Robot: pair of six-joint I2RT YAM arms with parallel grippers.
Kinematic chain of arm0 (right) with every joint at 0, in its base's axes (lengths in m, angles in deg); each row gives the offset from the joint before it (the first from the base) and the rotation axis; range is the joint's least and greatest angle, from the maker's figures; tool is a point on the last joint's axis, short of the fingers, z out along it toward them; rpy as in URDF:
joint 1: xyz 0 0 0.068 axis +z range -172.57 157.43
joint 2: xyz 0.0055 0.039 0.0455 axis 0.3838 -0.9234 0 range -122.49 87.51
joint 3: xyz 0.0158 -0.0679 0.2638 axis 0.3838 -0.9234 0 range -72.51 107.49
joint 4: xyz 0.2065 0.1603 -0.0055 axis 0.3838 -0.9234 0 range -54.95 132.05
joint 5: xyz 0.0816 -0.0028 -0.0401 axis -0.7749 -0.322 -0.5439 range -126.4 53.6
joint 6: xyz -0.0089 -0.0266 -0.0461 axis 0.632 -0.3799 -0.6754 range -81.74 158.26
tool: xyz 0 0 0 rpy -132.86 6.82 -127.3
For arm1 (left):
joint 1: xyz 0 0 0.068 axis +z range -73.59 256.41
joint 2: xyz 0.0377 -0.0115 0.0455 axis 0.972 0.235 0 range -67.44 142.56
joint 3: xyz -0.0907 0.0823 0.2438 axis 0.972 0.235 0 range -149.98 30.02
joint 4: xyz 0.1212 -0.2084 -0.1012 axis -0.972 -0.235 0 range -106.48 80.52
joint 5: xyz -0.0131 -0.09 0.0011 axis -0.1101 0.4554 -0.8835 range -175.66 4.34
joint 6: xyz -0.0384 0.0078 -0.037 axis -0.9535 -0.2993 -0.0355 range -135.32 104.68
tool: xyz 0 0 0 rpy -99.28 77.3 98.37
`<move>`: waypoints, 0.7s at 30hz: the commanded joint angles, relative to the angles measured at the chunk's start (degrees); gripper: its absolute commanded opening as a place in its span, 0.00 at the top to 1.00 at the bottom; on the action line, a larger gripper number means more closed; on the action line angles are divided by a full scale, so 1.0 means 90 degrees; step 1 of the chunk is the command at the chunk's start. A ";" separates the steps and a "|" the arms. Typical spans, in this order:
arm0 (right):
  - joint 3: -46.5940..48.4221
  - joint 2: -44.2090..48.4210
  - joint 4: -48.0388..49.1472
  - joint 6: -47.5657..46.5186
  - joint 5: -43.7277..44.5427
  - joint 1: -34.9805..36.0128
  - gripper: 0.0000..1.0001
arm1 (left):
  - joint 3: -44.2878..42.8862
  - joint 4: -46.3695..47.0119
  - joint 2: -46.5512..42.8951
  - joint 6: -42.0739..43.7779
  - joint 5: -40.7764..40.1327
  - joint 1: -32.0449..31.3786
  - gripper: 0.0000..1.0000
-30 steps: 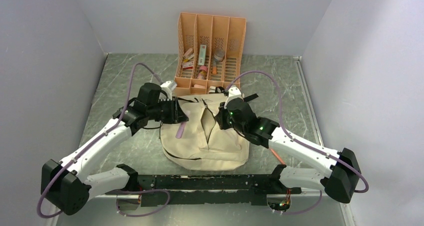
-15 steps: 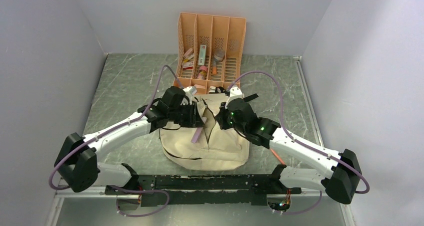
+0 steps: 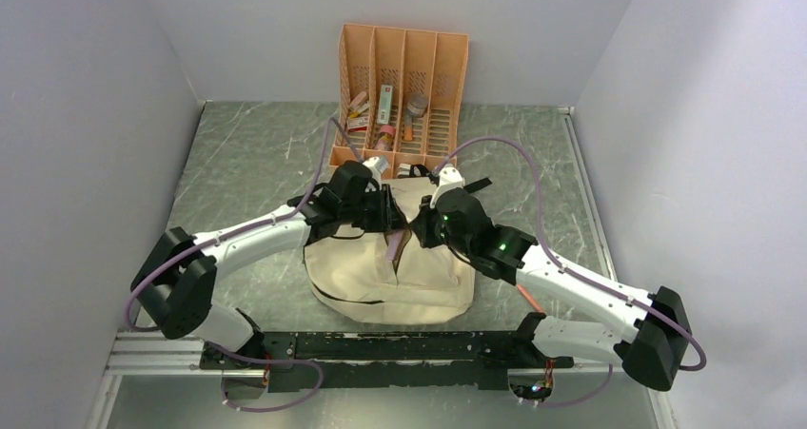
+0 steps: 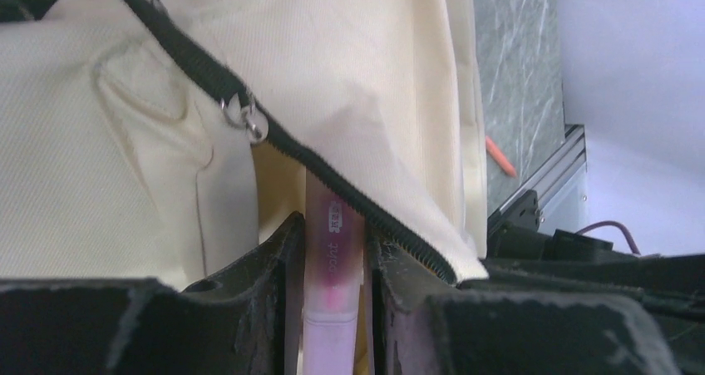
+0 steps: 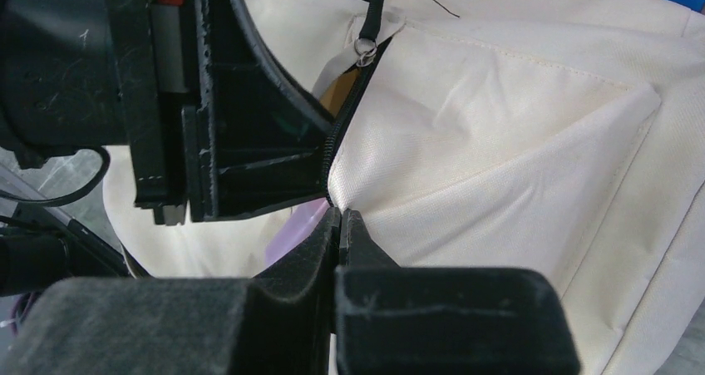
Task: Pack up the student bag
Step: Place the stationery in the student bag.
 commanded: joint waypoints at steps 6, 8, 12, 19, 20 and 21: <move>-0.0076 0.0204 0.0250 0.0013 -0.0001 -0.0047 1.00 | -0.0228 0.1369 0.0549 -0.0498 -0.0299 -0.0223 0.86; -0.0097 0.0230 0.0249 0.0013 0.0015 -0.0049 1.00 | -0.0235 0.1375 0.0593 -0.0513 -0.0292 -0.0280 0.72; -0.0074 0.0259 0.0218 0.0009 0.0080 -0.0051 1.00 | -0.0140 0.1333 0.0452 -0.0465 -0.0366 -0.0354 0.55; -0.0038 0.0189 0.0190 -0.0055 0.0118 -0.0054 1.00 | -0.0032 0.1154 0.0277 -0.0340 -0.0356 -0.0359 0.49; -0.0042 0.0189 0.0190 -0.0056 0.0120 -0.0050 1.00 | 0.0005 0.1139 0.0244 -0.0338 -0.0360 -0.0352 0.50; -0.0035 0.0205 0.0193 -0.0046 0.0118 -0.0047 1.00 | 0.0047 0.1140 0.0203 -0.0338 -0.0376 -0.0356 0.52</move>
